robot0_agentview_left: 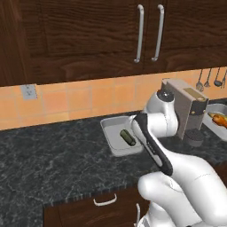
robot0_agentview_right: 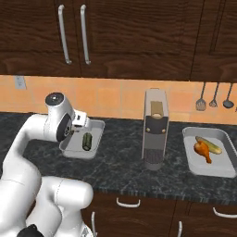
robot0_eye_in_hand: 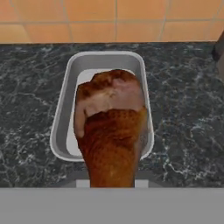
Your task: Place one cucumber and one chicken drumstick in each tupperware on the nearby counter, to pack two identical lunches.
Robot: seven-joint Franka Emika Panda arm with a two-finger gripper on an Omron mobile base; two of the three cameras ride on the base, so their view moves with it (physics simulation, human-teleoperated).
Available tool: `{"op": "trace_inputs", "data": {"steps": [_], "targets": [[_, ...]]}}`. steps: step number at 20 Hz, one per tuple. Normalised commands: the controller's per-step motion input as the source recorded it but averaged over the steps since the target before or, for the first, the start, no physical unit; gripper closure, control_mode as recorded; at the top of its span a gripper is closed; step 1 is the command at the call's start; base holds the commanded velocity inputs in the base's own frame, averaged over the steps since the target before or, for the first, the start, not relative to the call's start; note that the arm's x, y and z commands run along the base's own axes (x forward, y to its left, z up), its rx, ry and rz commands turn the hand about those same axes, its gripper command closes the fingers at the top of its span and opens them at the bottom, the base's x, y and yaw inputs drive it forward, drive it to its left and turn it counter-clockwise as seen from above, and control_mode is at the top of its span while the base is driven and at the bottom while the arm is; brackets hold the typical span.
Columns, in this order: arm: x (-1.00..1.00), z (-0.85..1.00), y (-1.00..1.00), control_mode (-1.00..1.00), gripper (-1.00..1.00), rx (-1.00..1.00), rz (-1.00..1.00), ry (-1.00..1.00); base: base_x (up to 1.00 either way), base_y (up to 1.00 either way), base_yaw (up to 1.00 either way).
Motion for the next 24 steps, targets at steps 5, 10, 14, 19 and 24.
{"op": "trace_inputs", "data": {"steps": [5, 10, 14, 19, 24], "targets": [[0.51, -0.68, 0.47, -1.00, 1.00, 0.02, 0.13, 0.24, 0.00, 0.00, 0.00], [0.66, -0.24, 0.01, -1.00, 1.00, 0.00, 0.00, 0.07, 0.00, 0.00, 0.00], [0.66, -0.44, 0.01, -1.00, 1.00, -0.02, 0.00, 0.03, 0.00, 0.00, 0.00], [0.38, -0.65, 0.06, -1.00, 1.00, -0.04, 0.00, 0.02, 0.00, 0.00, 0.00], [0.36, -0.42, 0.13, -1.00, 1.00, -0.01, 0.00, 0.09, 0.00, 0.00, 0.00]]}}
